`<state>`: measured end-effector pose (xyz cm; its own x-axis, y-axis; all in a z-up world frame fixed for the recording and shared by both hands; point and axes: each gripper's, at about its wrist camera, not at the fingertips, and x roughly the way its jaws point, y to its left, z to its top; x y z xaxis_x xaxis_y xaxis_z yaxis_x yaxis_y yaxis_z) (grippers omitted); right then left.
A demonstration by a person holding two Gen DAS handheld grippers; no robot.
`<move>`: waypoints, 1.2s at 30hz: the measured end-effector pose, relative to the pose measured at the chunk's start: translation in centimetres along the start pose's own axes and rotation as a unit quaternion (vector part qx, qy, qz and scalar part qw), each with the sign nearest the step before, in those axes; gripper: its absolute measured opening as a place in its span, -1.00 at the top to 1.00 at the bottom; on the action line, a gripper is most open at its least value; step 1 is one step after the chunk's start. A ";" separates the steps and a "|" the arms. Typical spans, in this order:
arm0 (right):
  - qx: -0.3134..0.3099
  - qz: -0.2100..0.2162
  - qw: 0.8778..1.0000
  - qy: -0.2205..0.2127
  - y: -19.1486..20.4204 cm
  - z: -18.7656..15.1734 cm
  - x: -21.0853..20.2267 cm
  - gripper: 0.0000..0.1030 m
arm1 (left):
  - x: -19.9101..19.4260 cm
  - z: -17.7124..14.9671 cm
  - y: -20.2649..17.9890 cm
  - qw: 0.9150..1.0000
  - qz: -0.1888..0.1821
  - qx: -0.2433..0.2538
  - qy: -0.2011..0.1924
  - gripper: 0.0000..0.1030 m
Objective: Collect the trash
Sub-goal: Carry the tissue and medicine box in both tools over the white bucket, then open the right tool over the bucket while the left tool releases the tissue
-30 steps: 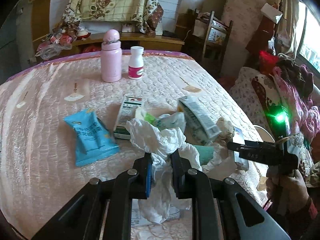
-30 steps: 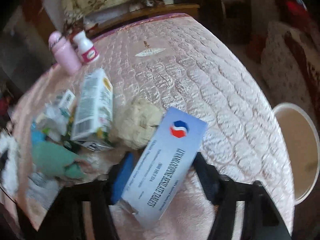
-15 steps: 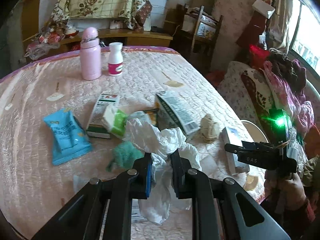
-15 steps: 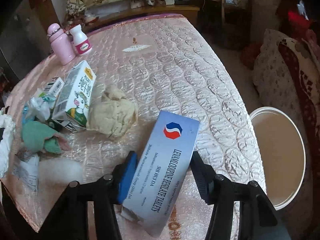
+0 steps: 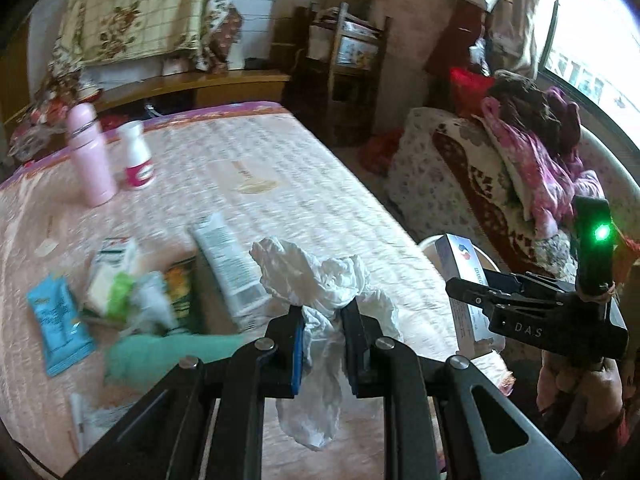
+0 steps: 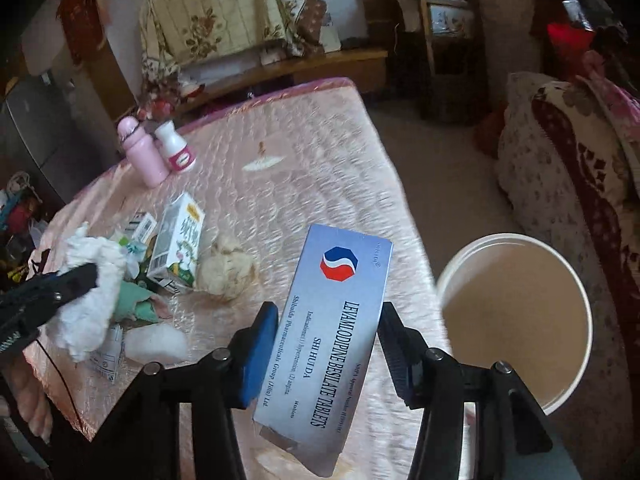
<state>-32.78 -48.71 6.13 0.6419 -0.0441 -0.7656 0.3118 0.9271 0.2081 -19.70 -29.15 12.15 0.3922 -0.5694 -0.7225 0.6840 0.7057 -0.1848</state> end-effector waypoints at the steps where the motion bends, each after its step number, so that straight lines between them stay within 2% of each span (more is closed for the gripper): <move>1: 0.003 -0.003 1.000 -0.003 -0.8 0.0 -0.4 -0.05 | 0.6 0.3 -1.0 1.000 -0.005 0.005 0.004 0.65; 8: 0.046 -0.019 0.999 -0.015 -6.0 -0.1 -1.5 -0.05 | 4.0 1.6 -6.0 0.999 -0.032 0.025 0.021 0.65; 12: 0.072 -0.042 0.996 -0.016 -9.6 -0.5 -2.0 -0.05 | 6.0 2.4 -9.0 0.998 -0.051 0.036 0.029 0.65; 19: 0.126 -0.077 0.989 -0.003 -16.3 -2.1 -1.8 -0.05 | 10.2 3.1 -13.6 0.995 -0.089 0.032 0.044 0.64; 23: 0.143 -0.085 0.986 0.003 -18.7 -2.8 -1.3 -0.05 | 12.0 3.3 -15.3 0.994 -0.091 0.036 0.050 0.64; 30: 0.154 -0.099 0.983 0.010 -20.4 -3.2 0.3 -0.06 | 14.4 3.4 -17.7 0.993 -0.088 0.048 0.055 0.64; 32: 0.157 -0.101 0.982 0.008 -20.7 -3.2 0.6 -0.08 | 14.9 3.4 -18.1 0.994 -0.083 0.049 0.055 0.55; 33: 0.159 -0.101 0.982 0.007 -20.8 -3.3 0.7 -0.09 | 15.1 3.4 -18.2 0.994 -0.083 0.048 0.056 0.40; 36: 0.165 -0.109 0.980 -0.003 -21.2 -3.4 0.8 -0.15 | 15.6 3.4 -18.1 0.994 -0.085 0.037 0.051 -0.33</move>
<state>-41.24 -67.10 -0.93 0.5388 -0.2308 -0.8102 0.6505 0.7251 0.2260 -23.88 -52.23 6.51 0.2049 -0.6299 -0.7492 0.7800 0.5675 -0.2638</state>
